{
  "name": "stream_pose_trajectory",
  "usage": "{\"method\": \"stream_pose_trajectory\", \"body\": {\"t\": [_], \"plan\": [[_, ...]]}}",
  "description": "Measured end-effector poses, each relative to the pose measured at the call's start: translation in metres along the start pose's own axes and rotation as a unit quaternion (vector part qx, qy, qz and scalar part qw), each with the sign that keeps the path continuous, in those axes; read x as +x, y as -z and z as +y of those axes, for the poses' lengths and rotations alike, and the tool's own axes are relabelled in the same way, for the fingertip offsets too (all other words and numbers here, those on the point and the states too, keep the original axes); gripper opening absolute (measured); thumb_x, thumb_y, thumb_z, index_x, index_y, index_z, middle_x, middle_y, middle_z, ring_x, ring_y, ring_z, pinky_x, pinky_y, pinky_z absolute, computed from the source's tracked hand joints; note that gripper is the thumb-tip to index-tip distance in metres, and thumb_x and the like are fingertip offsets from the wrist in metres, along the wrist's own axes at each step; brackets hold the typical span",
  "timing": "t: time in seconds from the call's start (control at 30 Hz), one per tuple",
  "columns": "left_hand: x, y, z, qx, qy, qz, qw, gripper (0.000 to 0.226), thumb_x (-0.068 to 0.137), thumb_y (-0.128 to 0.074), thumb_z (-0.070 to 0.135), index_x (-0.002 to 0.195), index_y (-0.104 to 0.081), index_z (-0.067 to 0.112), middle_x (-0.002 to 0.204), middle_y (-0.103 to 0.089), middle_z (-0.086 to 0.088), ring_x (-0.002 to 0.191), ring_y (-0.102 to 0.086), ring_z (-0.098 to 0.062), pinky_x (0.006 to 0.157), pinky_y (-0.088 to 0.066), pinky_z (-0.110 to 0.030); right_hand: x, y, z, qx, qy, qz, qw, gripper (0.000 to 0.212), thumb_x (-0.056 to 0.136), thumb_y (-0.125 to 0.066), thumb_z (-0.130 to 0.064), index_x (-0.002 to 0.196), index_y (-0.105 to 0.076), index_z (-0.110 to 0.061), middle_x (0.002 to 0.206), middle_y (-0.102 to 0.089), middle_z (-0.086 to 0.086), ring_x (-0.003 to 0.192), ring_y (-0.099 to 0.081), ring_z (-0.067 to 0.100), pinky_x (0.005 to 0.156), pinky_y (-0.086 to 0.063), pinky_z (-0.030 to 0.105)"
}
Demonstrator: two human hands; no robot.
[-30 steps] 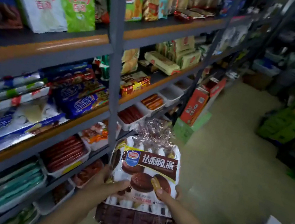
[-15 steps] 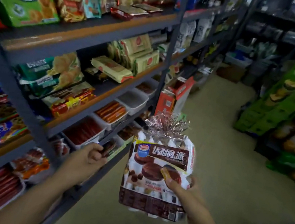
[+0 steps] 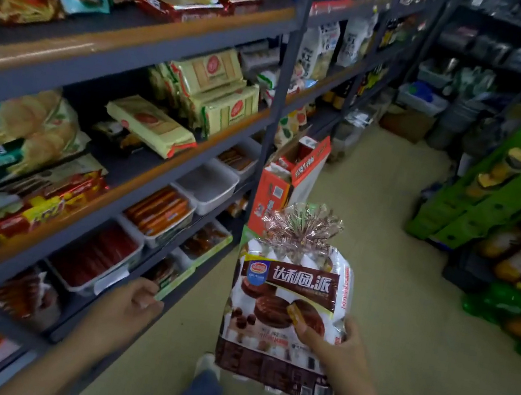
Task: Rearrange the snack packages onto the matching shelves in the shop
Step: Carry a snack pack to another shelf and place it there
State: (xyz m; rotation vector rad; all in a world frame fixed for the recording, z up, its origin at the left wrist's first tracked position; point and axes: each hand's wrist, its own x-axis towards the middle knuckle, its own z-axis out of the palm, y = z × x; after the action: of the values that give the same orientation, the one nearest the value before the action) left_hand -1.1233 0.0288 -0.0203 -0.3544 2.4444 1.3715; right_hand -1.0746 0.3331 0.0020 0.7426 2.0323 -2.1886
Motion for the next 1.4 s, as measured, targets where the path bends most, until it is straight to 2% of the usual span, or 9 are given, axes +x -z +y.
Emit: {"method": "stream_pose_trajectory", "body": {"t": [0.17,0.33,0.47,0.67,0.77,0.9,1.17,1.3,1.4], "plan": [[0.083,-0.012,0.042,-0.022,-0.017,-0.008,1.0,0.015,0.087,-0.062,0.006,0.086,-0.055,0.019,0.085,-0.062,-0.003,0.08,-0.059,-0.015,0.068,-0.043,-0.022,0.079,-0.006,-0.044,-0.008,0.024,0.001,1.0,0.054,0.063,-0.085,-0.014,0.108,-0.055,-0.018,0.085,-0.076,0.003,0.075,-0.074,0.025,0.055,-0.057,0.031],[0.169,-0.027,0.082,-0.01,-0.003,-0.037,0.999,0.01,0.088,-0.059,0.003,0.097,-0.055,0.006,0.09,-0.058,-0.015,0.078,-0.057,-0.018,0.067,-0.044,-0.017,0.154,-0.011,-0.095,-0.002,0.049,0.011,0.999,0.08,0.038,-0.093,-0.041,0.108,-0.056,-0.025,0.093,-0.075,0.001,0.085,-0.073,0.025,0.077,-0.058,0.042],[0.222,-0.047,0.116,0.025,-0.012,-0.077,0.997,0.019,0.088,-0.061,0.014,0.106,-0.057,0.014,0.094,-0.061,-0.003,0.086,-0.059,-0.021,0.081,-0.045,-0.033,0.194,-0.001,-0.108,0.014,0.046,0.066,0.997,0.078,0.034,-0.094,-0.046,0.1,-0.055,-0.031,0.094,-0.074,0.003,0.085,-0.073,0.025,0.081,-0.056,0.046],[0.267,-0.099,0.186,0.033,-0.057,-0.133,0.989,0.014,0.083,-0.062,0.003,0.085,-0.057,0.016,0.078,-0.058,-0.007,0.082,-0.06,-0.028,0.071,-0.046,-0.024,0.219,0.049,-0.098,0.04,0.005,0.174,0.984,0.081,0.034,-0.093,-0.045,0.103,-0.057,-0.022,0.091,-0.076,0.002,0.083,-0.073,0.023,0.081,-0.056,0.042],[0.291,-0.128,0.227,0.077,-0.125,-0.159,0.976,0.017,0.086,-0.062,0.008,0.091,-0.056,0.023,0.078,-0.058,0.003,0.079,-0.058,-0.019,0.074,-0.044,-0.027,0.23,0.077,-0.101,0.046,-0.004,0.23,0.972,0.059,0.05,-0.09,-0.024,0.1,-0.057,-0.019,0.083,-0.076,0.002,0.08,-0.073,0.024,0.077,-0.057,0.04],[0.319,-0.167,0.285,0.069,-0.178,-0.164,0.968,0.018,0.085,-0.063,0.011,0.094,-0.057,0.024,0.08,-0.06,0.003,0.074,-0.058,-0.016,0.073,-0.046,-0.029,0.256,0.111,-0.111,0.045,-0.02,0.283,0.958,0.04,0.067,-0.08,0.0,0.097,-0.058,-0.016,0.078,-0.073,0.0,0.06,-0.069,0.004,0.051,-0.052,0.017],[0.38,-0.247,0.367,0.062,-0.168,-0.163,0.97,0.018,0.087,-0.062,0.018,0.101,-0.055,0.026,0.091,-0.06,0.007,0.082,-0.059,-0.016,0.072,-0.051,-0.031,0.36,0.182,-0.141,0.021,-0.037,0.277,0.96,0.094,0.023,-0.091,-0.046,0.105,-0.054,-0.018,0.098,-0.067,0.002,0.089,-0.065,0.023,0.09,-0.05,0.041],[0.414,-0.267,0.391,0.054,-0.134,-0.134,0.98,0.019,0.086,-0.064,0.014,0.096,-0.055,0.028,0.092,-0.061,0.001,0.078,-0.056,-0.012,0.066,-0.044,-0.016,0.423,0.208,-0.182,0.016,-0.042,0.233,0.972,0.079,0.046,-0.095,-0.02,0.111,-0.049,-0.014,0.09,-0.062,-0.008,0.08,-0.06,0.01,0.081,-0.046,0.034],[0.438,-0.265,0.392,0.022,-0.09,-0.115,0.989,0.022,0.086,-0.064,0.012,0.091,-0.056,0.031,0.094,-0.063,0.0,0.088,-0.061,-0.016,0.064,-0.049,-0.017,0.472,0.218,-0.204,-0.005,-0.028,0.176,0.984,0.113,0.012,-0.093,-0.047,0.112,-0.048,-0.019,0.097,-0.064,-0.005,0.087,-0.064,0.015,0.078,-0.049,0.034]]}}
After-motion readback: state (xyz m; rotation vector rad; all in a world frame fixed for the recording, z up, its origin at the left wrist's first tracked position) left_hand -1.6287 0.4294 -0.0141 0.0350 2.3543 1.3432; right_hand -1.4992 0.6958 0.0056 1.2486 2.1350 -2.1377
